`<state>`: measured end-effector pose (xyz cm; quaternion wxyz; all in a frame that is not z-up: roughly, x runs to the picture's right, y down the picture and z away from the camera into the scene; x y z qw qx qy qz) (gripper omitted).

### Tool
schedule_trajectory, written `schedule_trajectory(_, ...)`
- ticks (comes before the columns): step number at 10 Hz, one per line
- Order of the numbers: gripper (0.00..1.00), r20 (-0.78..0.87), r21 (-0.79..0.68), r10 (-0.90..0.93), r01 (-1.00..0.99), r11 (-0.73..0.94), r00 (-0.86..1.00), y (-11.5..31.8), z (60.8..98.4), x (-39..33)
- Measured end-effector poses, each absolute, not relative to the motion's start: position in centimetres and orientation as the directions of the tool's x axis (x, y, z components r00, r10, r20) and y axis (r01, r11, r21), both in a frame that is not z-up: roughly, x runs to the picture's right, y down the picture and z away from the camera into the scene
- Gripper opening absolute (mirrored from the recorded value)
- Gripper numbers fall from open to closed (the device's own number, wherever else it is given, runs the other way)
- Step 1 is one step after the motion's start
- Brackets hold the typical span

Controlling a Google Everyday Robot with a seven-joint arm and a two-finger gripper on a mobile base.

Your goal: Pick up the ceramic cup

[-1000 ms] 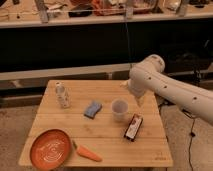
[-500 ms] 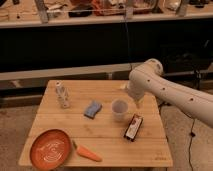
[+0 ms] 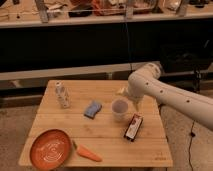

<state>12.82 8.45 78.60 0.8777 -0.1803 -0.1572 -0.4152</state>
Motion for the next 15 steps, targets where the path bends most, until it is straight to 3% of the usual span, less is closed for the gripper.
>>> schedule_trajectory(8,0.8,0.474,-0.136,-0.723,0.852,0.505,0.503,11.8,80.4,11.7)
schedule_trajectory(15,0.8,0.474,-0.132,-0.728,0.857,0.497,0.495,12.1,80.8,11.2)
